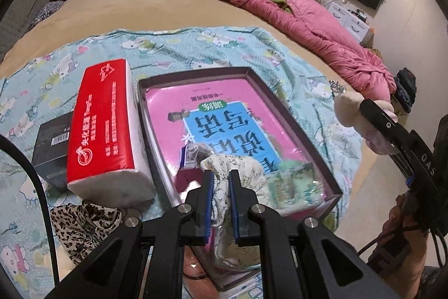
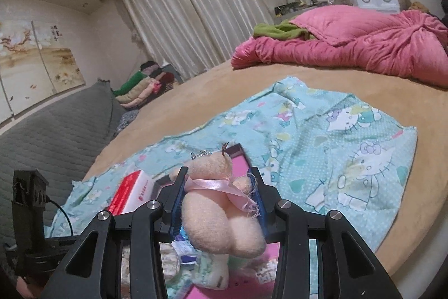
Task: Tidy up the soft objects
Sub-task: 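Lower scrunchie into tray with left tool while right tool lowers pink bear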
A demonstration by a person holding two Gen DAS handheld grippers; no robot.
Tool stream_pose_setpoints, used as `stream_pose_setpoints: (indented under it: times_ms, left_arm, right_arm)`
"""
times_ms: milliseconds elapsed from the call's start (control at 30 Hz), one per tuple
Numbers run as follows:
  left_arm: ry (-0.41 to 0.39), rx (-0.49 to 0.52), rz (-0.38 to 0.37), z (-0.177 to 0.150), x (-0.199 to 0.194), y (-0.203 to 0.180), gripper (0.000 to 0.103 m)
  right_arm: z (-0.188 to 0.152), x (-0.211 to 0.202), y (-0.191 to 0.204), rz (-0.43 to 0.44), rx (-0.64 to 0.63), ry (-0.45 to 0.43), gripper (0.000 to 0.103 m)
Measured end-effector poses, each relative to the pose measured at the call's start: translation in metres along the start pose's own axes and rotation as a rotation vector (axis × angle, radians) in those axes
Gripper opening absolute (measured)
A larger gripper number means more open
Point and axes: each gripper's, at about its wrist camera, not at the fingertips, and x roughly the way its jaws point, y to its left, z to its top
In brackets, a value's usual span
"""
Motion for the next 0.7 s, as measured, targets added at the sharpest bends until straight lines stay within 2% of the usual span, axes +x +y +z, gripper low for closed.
stream_pose_setpoints:
  times_ms: [200, 700]
  left_arm:
    - [0.023, 0.015, 0.015, -0.005, 0.011, 0.001, 0.011]
    - [0.035, 0.04, 0.043, -0.008, 0.022, 0.003, 0.011]
  right_arm:
    - [-0.007, 0.023, -0.011, -0.031, 0.015, 0.064, 0.043]
    - [-0.023, 0.077, -0.008, -0.039, -0.009, 0.201, 0.043]
